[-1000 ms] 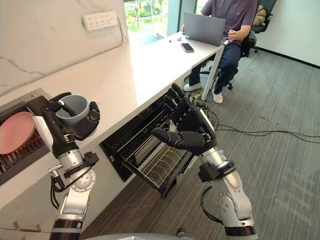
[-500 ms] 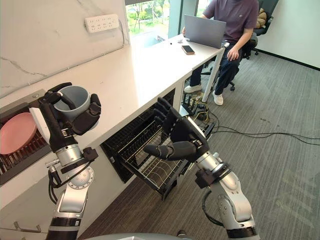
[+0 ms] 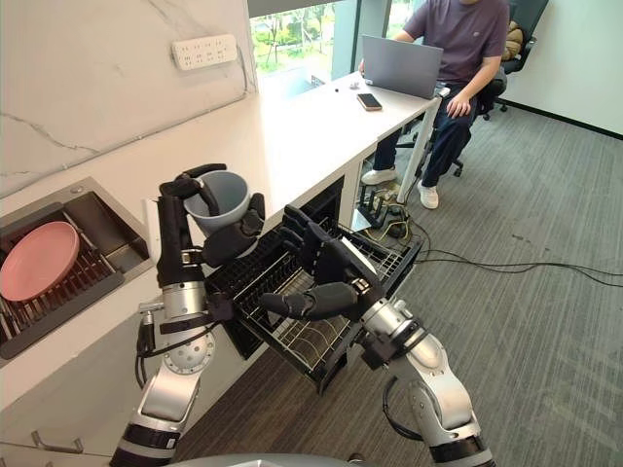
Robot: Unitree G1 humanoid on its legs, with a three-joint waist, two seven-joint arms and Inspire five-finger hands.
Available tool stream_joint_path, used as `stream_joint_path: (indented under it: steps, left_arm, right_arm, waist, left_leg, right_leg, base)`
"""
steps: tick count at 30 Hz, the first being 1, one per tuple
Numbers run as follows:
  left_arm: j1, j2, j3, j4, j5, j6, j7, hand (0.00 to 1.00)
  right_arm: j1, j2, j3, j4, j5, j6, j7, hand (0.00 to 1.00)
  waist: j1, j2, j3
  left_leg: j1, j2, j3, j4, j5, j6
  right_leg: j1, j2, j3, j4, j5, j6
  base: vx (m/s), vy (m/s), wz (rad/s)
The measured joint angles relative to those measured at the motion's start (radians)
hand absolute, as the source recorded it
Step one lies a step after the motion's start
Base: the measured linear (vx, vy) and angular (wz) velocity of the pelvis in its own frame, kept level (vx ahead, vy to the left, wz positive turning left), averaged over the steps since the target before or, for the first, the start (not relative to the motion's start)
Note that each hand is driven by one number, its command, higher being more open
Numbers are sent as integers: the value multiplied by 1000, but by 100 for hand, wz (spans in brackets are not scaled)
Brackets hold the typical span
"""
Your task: Walk over to the sink, pick up the cup, carry it to the dishwasher, place the cup inside the dishwasher, then close the dishwasher door
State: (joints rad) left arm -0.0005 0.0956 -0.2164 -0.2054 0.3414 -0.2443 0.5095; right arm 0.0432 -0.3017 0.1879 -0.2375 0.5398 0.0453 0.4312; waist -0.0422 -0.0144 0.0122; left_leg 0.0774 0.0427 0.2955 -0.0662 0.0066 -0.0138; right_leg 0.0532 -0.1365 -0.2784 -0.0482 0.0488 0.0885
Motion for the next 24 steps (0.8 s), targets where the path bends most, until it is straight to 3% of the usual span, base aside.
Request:
stream_joint_path:
  steps: [8,24]
  left_arm:
    - [0,-1,-63,0,-24,0,-41,0]
    - [0,2,-137,-14,-88,0,-98,0]
  right_arm:
    - [-72,11,15,33,-17,-1,-86,100]
    - [-165,10,57,77,-143,-2,-141,100]
  waist:
    - [6,1,0]
    - [28,2,0]
  left_leg:
    - [-5,-3,-9,-1,2,1]
    - [-10,-8,-46,-2,16,2]
  right_leg:
    - [1,0,-11,-3,0,0]
    - [14,-3,-46,-3,0,0]
  base:
    - [-9,-16,3]
    - [-30,-17,6]
